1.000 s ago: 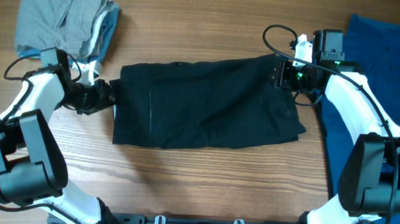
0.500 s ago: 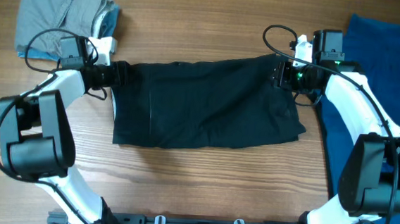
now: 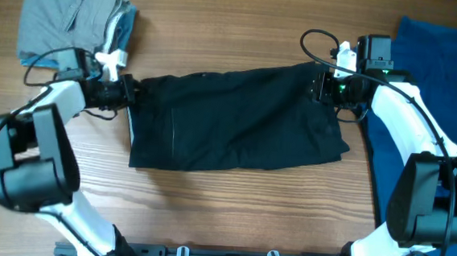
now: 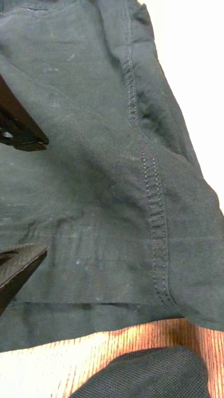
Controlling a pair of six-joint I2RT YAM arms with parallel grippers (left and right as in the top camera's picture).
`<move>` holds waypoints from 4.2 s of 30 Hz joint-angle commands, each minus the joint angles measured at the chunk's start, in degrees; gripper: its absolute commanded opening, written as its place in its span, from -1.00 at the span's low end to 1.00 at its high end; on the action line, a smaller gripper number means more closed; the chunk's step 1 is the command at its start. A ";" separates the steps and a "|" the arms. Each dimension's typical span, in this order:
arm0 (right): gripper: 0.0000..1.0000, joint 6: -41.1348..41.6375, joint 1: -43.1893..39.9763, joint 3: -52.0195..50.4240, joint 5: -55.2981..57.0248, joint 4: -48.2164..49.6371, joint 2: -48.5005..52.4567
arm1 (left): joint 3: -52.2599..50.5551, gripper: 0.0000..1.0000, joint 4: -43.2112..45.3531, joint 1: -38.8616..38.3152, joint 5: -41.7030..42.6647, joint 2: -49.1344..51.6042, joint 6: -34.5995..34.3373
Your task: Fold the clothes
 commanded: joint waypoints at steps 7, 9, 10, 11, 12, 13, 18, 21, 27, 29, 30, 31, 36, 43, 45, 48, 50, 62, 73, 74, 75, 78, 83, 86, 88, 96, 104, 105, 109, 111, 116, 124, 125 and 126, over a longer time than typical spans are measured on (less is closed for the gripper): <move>-0.31 3.17 -0.13 0.15 5.99 -3.23 0.07 | -0.48 -0.86 -17.18 1.64 -24.83 -15.15 0.04; -0.63 3.32 -0.13 0.11 6.51 -4.74 1.38 | -0.48 -0.88 -17.97 1.64 -24.44 -15.17 0.00; -0.67 4.37 -0.13 0.11 6.93 -6.08 2.47 | -0.46 -0.92 -19.61 1.62 -24.15 -15.19 -0.07; -0.75 6.47 -0.13 0.11 7.82 -7.89 3.50 | -0.46 -0.92 -20.76 1.64 -24.17 -15.37 -0.22; -0.81 7.76 -0.13 0.11 7.98 -10.84 5.22 | -0.46 -0.92 -22.47 1.77 -24.30 -15.78 -0.22; -0.82 7.87 -0.13 0.11 8.52 -12.33 6.49 | -0.46 -0.92 -23.26 1.77 -25.33 -16.09 -0.24; -0.84 14.86 -0.13 0.09 12.28 -14.25 13.27 | -1.20 -0.78 -26.82 1.77 -37.40 -14.97 -0.98; -0.84 15.28 -0.13 0.11 12.28 -14.27 13.38 | -3.78 -0.77 -25.33 1.95 -45.38 -13.92 -6.27; -0.68 14.01 -0.15 0.35 12.24 -14.27 13.25 | -9.16 -0.81 -21.77 5.40 -43.67 -13.57 -12.11; -0.63 10.14 -0.52 1.95 11.91 -14.80 12.07 | -9.14 -0.58 -20.15 5.33 -38.03 -14.23 -8.96; -0.60 8.79 -0.81 3.28 11.91 -15.78 10.99 | -9.09 -0.49 -19.41 5.33 -33.20 -14.60 -7.52; -0.57 7.56 -1.29 5.95 11.98 -17.14 8.55 | -8.68 -0.45 -19.56 5.33 -29.73 -14.78 -6.45; -0.42 1.60 -0.57 8.52 1.51 -18.38 -0.85 | -4.72 -0.53 -22.45 5.33 -27.36 -20.09 -6.34; 0.47 2.60 0.15 -1.03 12.15 -24.15 0.44 | -6.95 -0.23 -22.84 0.70 -26.32 -22.12 -6.36; 0.45 1.57 0.15 -3.85 10.51 -22.43 0.46 | -9.55 -0.22 -22.10 -0.90 -27.89 -20.90 -6.36; -0.69 3.08 0.15 -6.88 9.14 -20.41 0.46 | -13.94 -0.67 -18.18 -1.75 -32.26 -17.88 -7.17; -0.91 11.02 -0.22 -6.93 14.05 -22.05 0.42 | -14.75 -0.92 -16.09 -1.75 -35.06 -15.58 -8.52; -0.20 16.83 -1.16 -3.72 18.29 -28.00 -1.16 | 1.07 -0.53 -19.56 -1.75 -39.52 -12.63 -8.24; -0.46 -1.57 0.98 -0.09 -8.04 -17.14 -1.14 | -1.25 1.00 -32.06 4.94 -33.00 -14.40 -7.87; -0.46 1.90 1.40 -0.50 -6.10 -15.56 -1.14 | -2.84 1.00 -30.32 4.98 -31.47 -14.40 -7.87; -0.45 4.04 1.66 -1.05 -4.09 -14.40 -1.14 | -5.92 1.00 -26.84 4.68 -29.59 -14.40 -7.87; -0.43 6.97 1.66 -2.36 -1.42 -13.42 -1.05 | -10.29 0.95 -23.54 3.54 -29.22 -14.40 -7.85; -0.42 6.08 1.66 -3.54 -1.42 -12.72 -1.05 | -17.81 0.40 -13.88 -1.09 -27.04 -14.40 -4.09; -0.44 6.05 1.66 -3.54 -1.40 -12.66 -1.05 | -21.40 0.05 -7.65 -5.77 -23.87 -14.29 -3.34; -0.45 6.08 1.66 -3.54 -1.38 -12.57 -1.05 | -22.03 -0.31 -6.34 -7.76 -24.22 -14.29 -3.34; -0.47 6.21 1.64 -3.54 -1.42 -12.28 -1.05 | -4.85 -0.92 -29.42 1.77 -37.77 -14.32 -8.31; -0.48 9.33 1.25 -3.54 -1.18 -11.17 -1.05 | 32.04 -0.92 -49.57 -4.72 -32.92 -14.32 -9.51; -0.48 9.64 0.83 -3.54 -1.22 -10.97 -1.05 | 32.28 -0.92 -49.09 -7.32 -32.94 -14.32 -10.91; -0.48 9.73 -0.13 -3.54 -1.20 -11.19 -1.05 | 32.20 -0.92 -48.83 -17.46 -33.18 -12.04 -14.25; -0.48 9.73 -0.13 -3.54 -1.20 -11.15 -1.05 | 31.98 -0.92 -45.97 -25.92 -32.65 -7.87 -19.10; -0.47 9.68 -0.13 -3.54 -1.20 -10.99 -1.05 | 31.98 -0.92 -43.91 -38.75 -31.47 0.57 -23.41; -0.30 9.22 -0.13 -3.54 -1.20 -10.97 -1.05 | 31.98 -0.29 -38.23 -51.06 -29.90 10.47 -28.06; -0.28 9.09 -0.13 -3.54 -1.18 -10.97 -1.05 | 31.98 -0.10 -37.75 -51.08 -29.77 10.58 -28.09; -0.23 9.09 -0.13 -3.54 -1.18 -11.02 -1.05 | 32.00 0.15 -37.16 -51.08 -29.42 10.62 -28.04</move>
